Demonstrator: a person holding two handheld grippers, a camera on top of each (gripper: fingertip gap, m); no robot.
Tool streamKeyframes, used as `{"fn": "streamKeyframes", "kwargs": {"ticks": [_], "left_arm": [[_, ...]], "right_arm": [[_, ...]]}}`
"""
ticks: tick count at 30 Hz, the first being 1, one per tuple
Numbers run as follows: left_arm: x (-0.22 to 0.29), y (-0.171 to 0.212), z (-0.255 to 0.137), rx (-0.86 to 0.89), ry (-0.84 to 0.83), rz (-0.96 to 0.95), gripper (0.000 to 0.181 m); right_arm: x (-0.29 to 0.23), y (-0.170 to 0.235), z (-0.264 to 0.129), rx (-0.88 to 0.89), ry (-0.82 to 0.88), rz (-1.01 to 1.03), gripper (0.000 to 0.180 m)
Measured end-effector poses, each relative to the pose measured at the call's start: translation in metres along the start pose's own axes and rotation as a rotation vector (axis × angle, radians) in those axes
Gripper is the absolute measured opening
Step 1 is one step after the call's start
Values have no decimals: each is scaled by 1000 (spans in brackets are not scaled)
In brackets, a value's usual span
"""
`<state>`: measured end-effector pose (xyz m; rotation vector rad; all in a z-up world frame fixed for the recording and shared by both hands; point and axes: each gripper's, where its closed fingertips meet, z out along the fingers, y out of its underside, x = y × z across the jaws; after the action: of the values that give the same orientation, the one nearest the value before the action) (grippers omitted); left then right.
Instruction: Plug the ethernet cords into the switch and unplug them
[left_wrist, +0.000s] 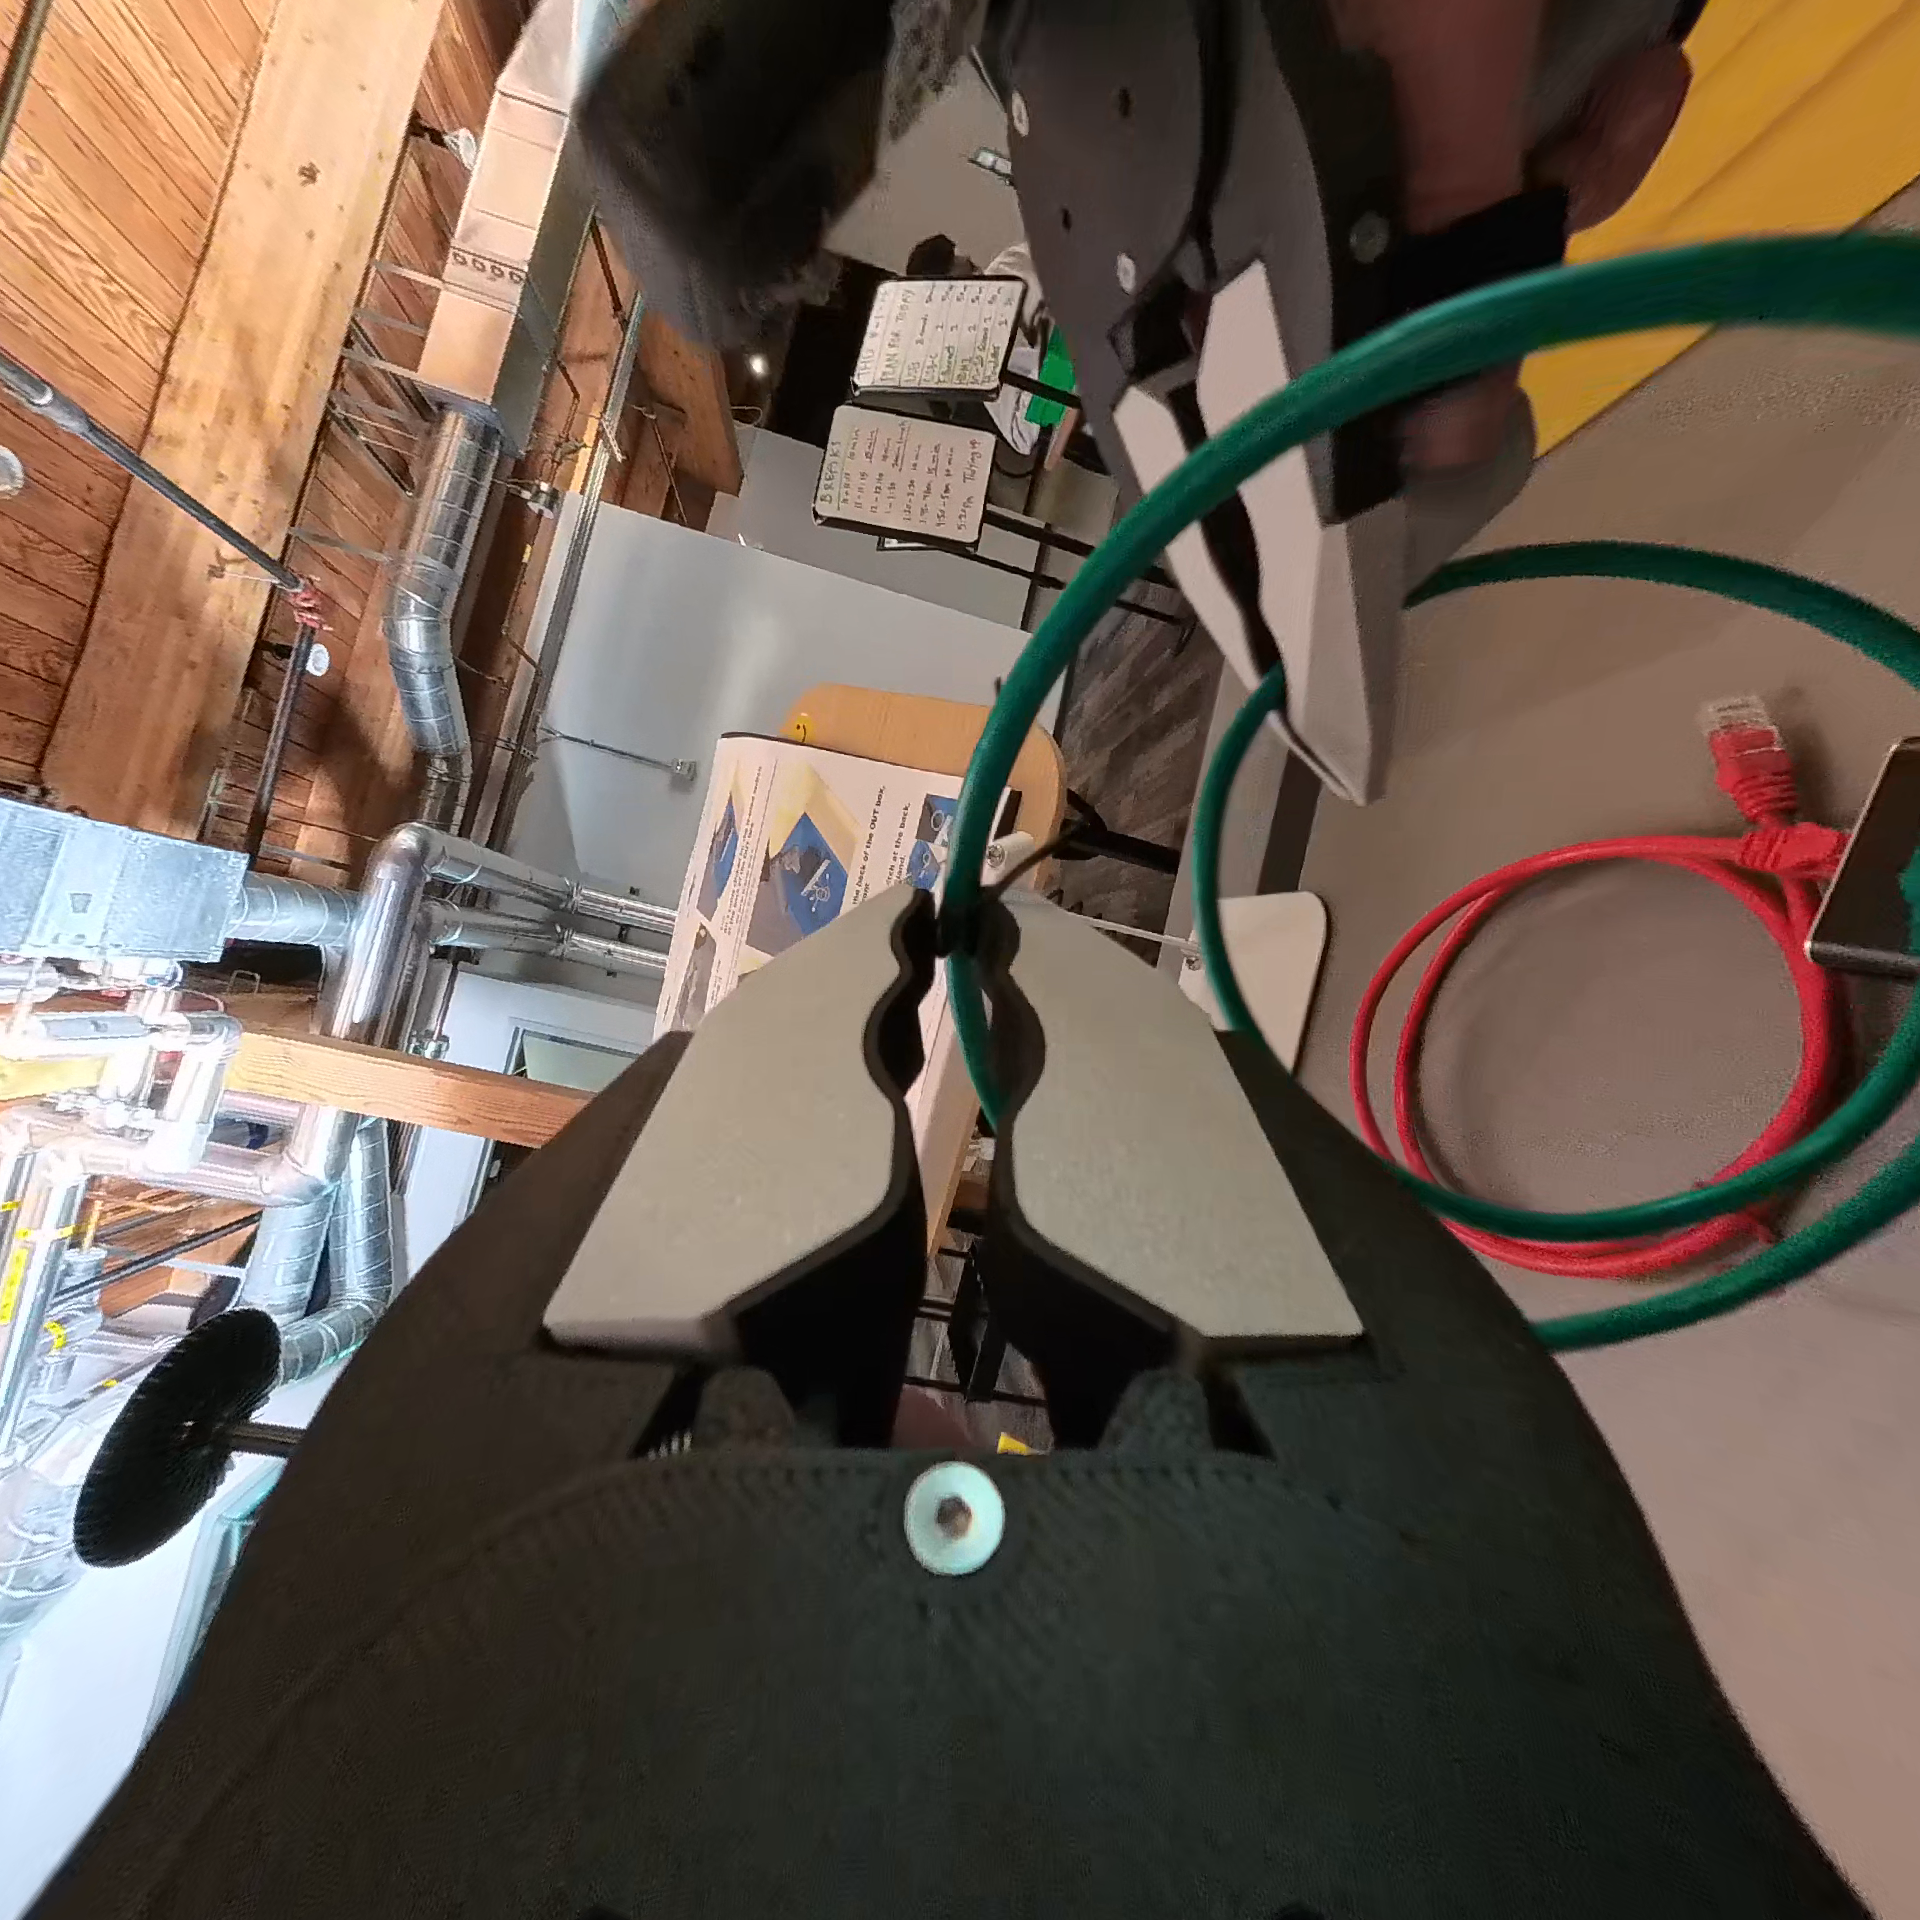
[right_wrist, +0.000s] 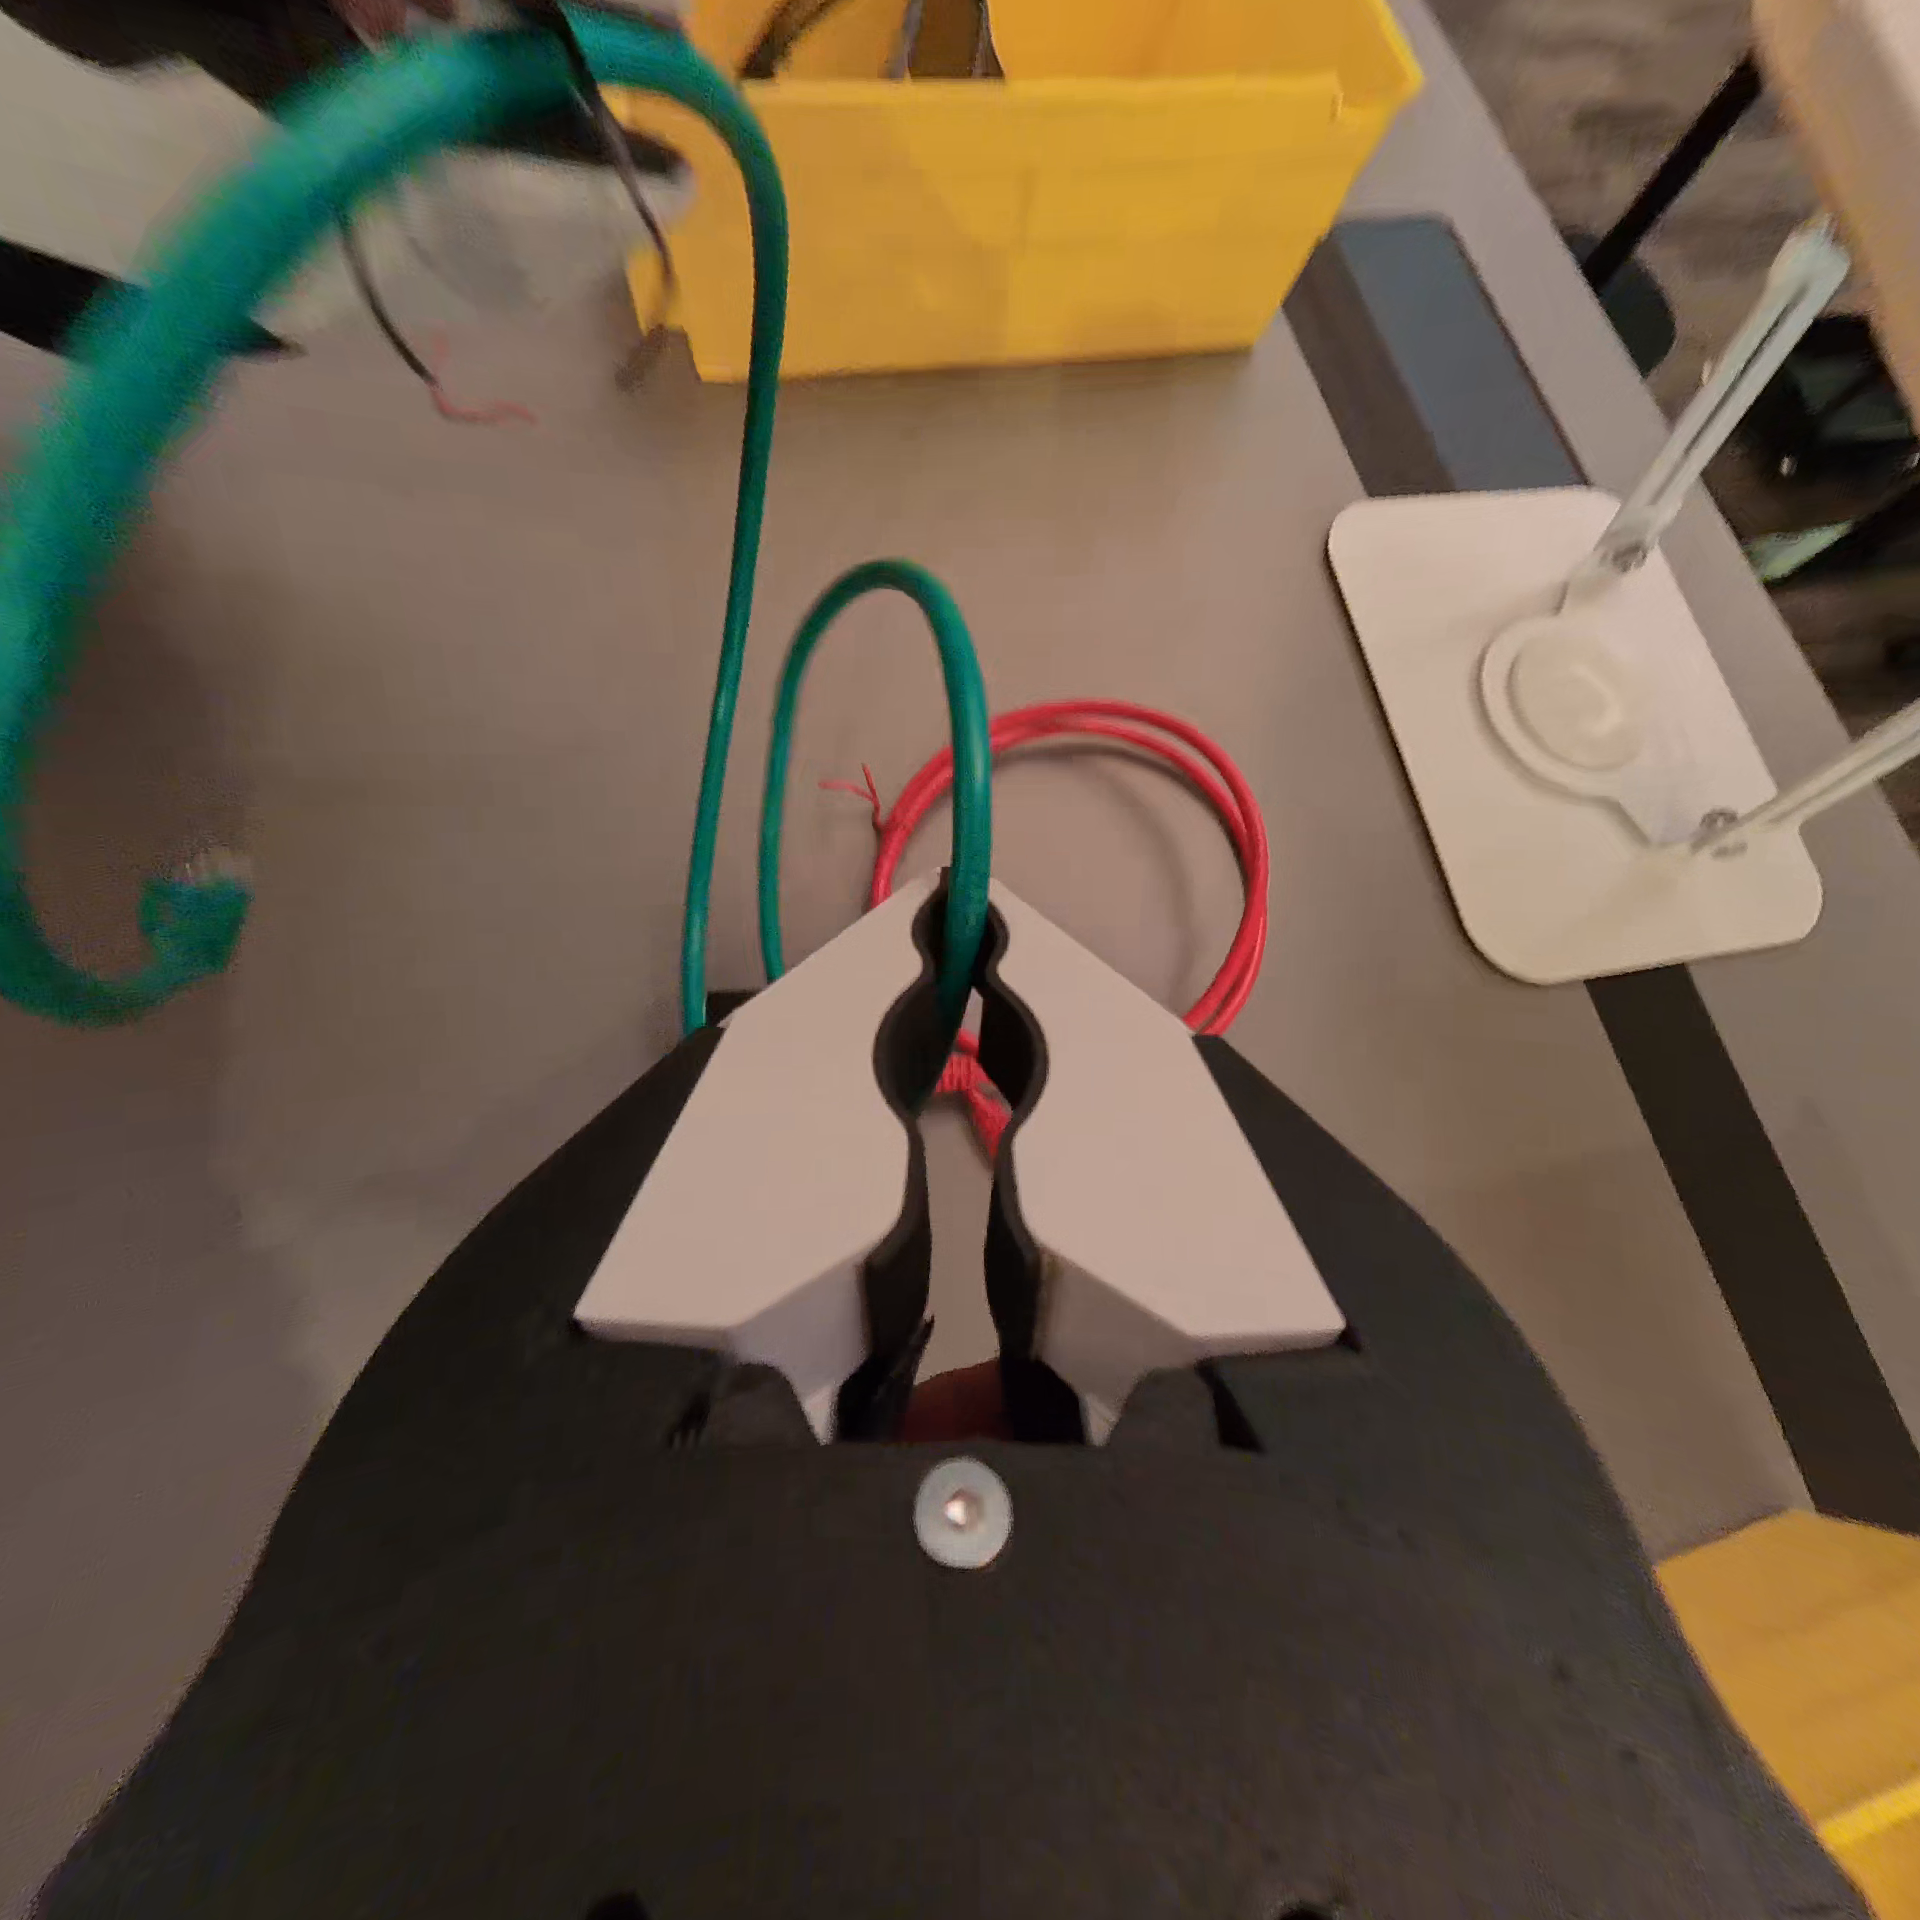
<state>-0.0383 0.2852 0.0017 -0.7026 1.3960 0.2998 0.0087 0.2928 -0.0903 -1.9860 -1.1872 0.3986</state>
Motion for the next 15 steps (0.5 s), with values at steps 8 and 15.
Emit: {"fn": "streamKeyframes", "kwargs": {"ticks": [8, 15], "left_arm": [[4, 7, 4, -40, 38, -4, 7], [8, 12, 7, -79, 78, 6, 7]], "right_arm": [[-14, -31, -20, 151, -40, -82, 0], [-25, -45, -30, 192, -50, -161, 0]]}}
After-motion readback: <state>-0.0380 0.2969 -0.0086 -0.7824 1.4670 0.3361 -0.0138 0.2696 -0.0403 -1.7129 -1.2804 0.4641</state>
